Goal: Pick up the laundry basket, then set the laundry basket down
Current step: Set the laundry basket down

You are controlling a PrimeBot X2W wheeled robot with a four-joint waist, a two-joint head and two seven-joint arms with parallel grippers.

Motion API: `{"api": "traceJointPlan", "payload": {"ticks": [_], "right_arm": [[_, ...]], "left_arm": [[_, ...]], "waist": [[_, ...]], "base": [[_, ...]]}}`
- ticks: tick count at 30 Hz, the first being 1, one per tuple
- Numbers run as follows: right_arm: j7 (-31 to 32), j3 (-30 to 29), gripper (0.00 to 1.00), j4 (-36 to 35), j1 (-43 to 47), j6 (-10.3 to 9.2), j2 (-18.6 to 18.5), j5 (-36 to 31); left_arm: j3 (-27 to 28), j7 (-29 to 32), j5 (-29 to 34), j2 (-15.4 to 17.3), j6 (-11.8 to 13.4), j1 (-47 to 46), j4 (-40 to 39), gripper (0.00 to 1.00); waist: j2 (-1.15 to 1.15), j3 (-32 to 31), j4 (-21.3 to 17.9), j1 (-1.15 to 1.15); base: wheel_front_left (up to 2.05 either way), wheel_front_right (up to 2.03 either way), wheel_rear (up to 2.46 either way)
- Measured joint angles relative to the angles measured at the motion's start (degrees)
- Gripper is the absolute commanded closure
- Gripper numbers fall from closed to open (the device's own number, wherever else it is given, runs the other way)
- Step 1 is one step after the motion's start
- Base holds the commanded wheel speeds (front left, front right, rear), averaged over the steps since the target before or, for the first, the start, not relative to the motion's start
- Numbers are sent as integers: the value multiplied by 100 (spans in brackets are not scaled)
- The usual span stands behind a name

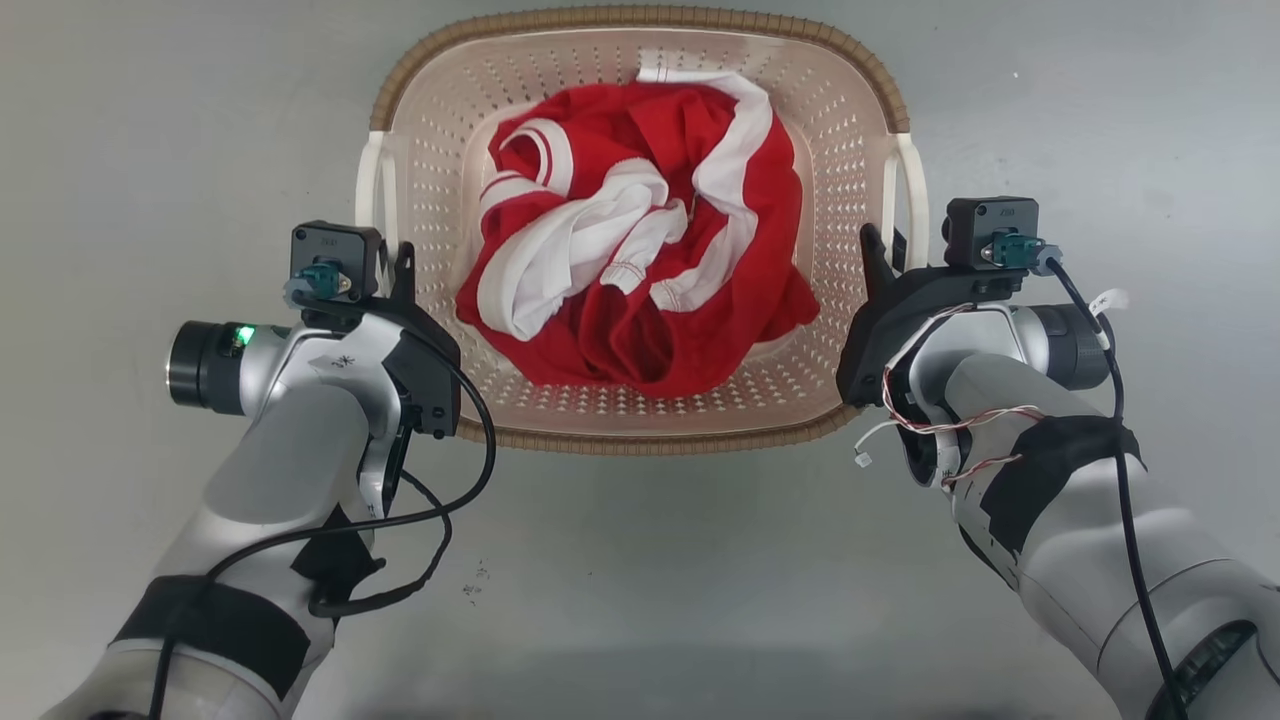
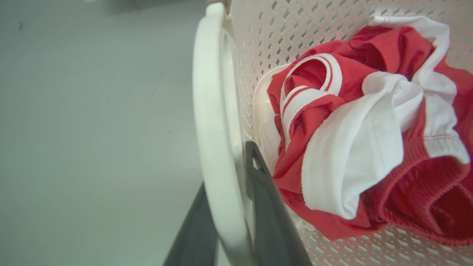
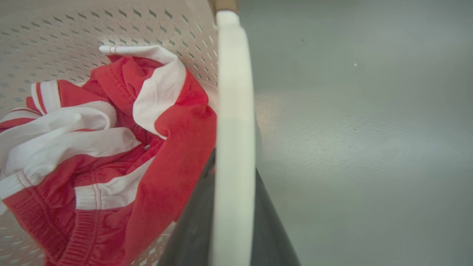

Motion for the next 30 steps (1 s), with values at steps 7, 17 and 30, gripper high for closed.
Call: {"api": "traceJointPlan", "payload": {"ticks": [7, 17, 30], "right_arm": [[-53, 9, 100, -27, -111, 1, -1, 0], [-102, 31, 100, -30, -222, 1, 0, 1], [-152, 67, 87, -25, -305, 1, 9, 3]], "left_arm": [[-5, -46, 42, 9, -20, -116, 79, 100], [-8, -147, 52, 16, -33, -250, 169, 100], [-10, -255, 58, 37, -130, -364, 303, 100]], "waist": [[0, 98, -10, 0], [1, 134, -12, 1], [1, 155, -20, 1]], "base": [[0, 0, 0], [0, 0, 0], [0, 0, 0]]}}
